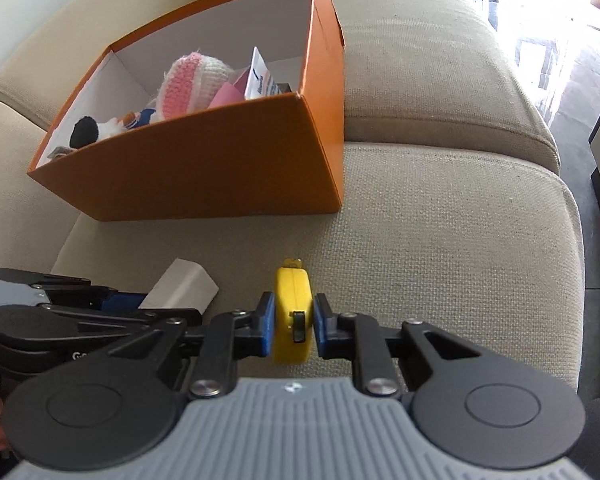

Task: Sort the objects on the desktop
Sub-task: 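Grasp the white charger with the left tool while the right grasps the yellow tape measure, then lift the charger and tape measure and carry both toward the orange box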

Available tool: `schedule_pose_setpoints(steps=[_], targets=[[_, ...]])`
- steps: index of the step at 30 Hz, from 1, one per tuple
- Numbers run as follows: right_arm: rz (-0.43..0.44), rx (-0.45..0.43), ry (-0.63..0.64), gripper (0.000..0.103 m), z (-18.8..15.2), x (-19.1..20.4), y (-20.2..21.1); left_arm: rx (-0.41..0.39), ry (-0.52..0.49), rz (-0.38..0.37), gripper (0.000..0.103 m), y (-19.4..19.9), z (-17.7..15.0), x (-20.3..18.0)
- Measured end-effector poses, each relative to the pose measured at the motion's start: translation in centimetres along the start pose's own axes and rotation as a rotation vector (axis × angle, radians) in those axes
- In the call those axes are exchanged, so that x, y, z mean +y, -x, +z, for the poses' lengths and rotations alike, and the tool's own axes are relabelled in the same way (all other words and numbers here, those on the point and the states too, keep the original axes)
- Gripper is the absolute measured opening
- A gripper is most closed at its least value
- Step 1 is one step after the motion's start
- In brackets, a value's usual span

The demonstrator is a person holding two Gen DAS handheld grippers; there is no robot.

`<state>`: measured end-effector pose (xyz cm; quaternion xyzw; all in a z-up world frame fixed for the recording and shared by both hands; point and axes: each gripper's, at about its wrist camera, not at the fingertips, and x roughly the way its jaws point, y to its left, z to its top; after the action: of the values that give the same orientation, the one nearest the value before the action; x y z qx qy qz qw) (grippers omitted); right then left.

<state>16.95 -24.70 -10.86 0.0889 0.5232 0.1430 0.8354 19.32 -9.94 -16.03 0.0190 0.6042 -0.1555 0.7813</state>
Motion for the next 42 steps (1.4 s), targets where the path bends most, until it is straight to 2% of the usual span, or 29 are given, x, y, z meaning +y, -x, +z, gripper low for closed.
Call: schedule_pose_setpoints(steps=[2, 6, 10, 13, 19, 21, 22, 29, 34, 39, 42], targets=[[0.010, 0.004, -0.006, 0.021, -0.5, -0.3, 0.2, 0.010, 0.001, -0.004, 0.038, -0.7, -0.6, -0.1], [0.022, 0.020, -0.011, 0.022, -1.2, -0.4, 0.0, -0.022, -0.002, -0.002, 0.039, -1.0, -1.3, -0.4], [0.022, 0.040, -0.005, 0.021, -1.9, 0.0, -0.5, -0.037, 0.000, 0.000, 0.055, 0.0, -2.4, 0.1], [0.018, 0.047, -0.004, 0.021, -2.3, 0.1, -0.7, -0.053, 0.010, 0.011, 0.056, 0.6, -3.4, 0.7], [0.014, 0.055, 0.001, 0.021, -2.6, 0.3, -1.0, -0.078, 0.001, 0.012, 0.055, 1.3, -4.7, 1.0], [0.012, 0.056, 0.002, 0.021, -2.7, 0.4, -1.0, -0.098, -0.004, 0.001, 0.042, 1.2, -4.8, 1.0], [0.010, 0.057, 0.003, 0.021, -2.7, 0.5, -1.0, -0.111, -0.002, -0.013, 0.040, 1.3, -4.9, 1.1], [-0.003, 0.031, 0.005, 0.021, -2.6, 0.4, 0.1, -0.200, -0.012, -0.010, 0.038, 3.3, -4.8, 1.8], [0.006, 0.001, -0.013, 0.021, -1.8, 0.2, 0.6, -0.236, -0.036, -0.005, 0.038, 4.8, -3.9, 2.2], [0.011, -0.003, -0.021, 0.021, -0.9, 0.7, 0.1, -0.253, -0.050, 0.005, 0.037, 4.5, -2.7, 1.7], [0.003, 0.006, -0.018, 0.021, -0.6, 0.8, -0.5, -0.269, -0.060, 0.014, 0.037, 4.8, -3.1, 2.2]])
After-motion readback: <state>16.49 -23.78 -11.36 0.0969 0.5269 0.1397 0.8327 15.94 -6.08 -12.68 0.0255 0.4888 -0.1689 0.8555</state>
